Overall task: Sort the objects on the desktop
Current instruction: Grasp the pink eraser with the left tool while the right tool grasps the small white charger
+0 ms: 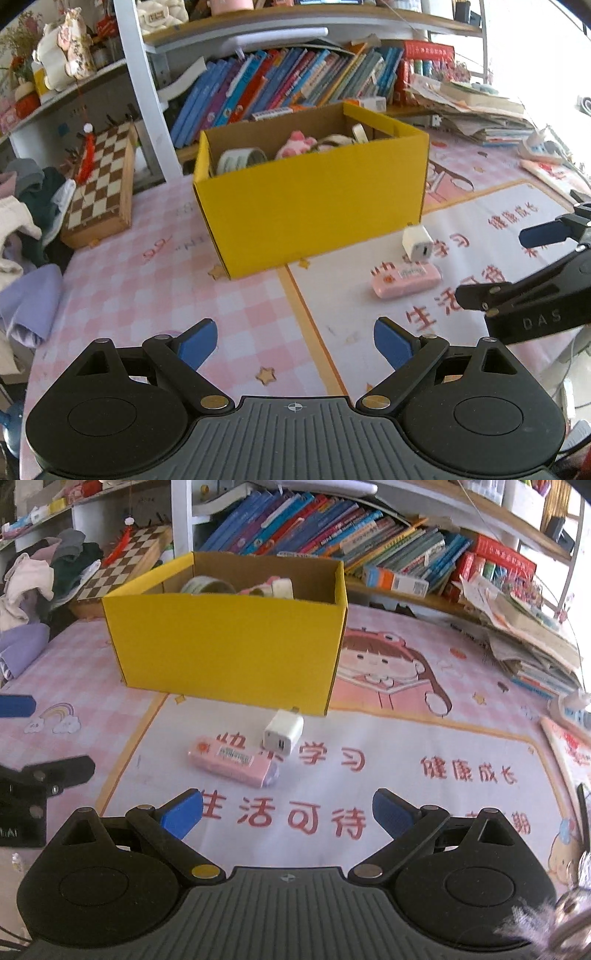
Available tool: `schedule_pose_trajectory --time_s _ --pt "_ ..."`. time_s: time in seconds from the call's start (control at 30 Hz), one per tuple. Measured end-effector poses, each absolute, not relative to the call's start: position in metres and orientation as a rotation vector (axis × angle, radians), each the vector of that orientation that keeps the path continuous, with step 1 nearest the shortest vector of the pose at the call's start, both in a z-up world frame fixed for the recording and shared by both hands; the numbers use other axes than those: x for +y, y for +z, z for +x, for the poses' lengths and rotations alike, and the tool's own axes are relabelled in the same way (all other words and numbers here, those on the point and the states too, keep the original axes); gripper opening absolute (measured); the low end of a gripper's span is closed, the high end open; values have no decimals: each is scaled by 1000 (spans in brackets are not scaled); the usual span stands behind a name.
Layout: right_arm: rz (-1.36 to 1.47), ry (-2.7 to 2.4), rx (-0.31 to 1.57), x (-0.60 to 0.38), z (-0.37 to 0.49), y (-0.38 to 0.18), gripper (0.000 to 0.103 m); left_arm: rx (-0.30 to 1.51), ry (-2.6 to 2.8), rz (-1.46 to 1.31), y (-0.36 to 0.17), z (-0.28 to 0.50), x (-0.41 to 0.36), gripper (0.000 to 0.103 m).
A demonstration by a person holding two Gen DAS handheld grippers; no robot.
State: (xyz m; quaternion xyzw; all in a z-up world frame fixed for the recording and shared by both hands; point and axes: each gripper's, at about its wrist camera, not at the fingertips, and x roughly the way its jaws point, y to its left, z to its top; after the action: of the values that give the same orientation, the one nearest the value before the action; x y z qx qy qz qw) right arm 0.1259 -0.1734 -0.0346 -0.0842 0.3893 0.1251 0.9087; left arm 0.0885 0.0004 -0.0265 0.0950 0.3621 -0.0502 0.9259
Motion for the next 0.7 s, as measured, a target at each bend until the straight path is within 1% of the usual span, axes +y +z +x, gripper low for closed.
schedule_pose_trajectory --time_s 0.33,0.4,0.43,0.5,0.57,0.63,0.7 --pt "-166 273 819 -173 134 -37 95 781 -148 210 -36 93 -8 94" --pt "-162 276 820 -174 137 -37 83 783 -159 209 -37 96 -9 94" --pt "-159 279 824 -175 140 -37 81 785 -165 208 -37 97 -10 94" --pt "-152 286 832 -176 144 -37 69 785 -179 209 -39 99 -12 93" --pt "-146 296 837 -176 148 -37 60 786 -190 214 -40 101 -14 93" --pt "-142 304 838 -176 151 -36 58 786 -201 218 -41 103 -16 93" --pt "-143 307 834 -176 154 -36 58 787 -209 221 -43 106 -18 92"
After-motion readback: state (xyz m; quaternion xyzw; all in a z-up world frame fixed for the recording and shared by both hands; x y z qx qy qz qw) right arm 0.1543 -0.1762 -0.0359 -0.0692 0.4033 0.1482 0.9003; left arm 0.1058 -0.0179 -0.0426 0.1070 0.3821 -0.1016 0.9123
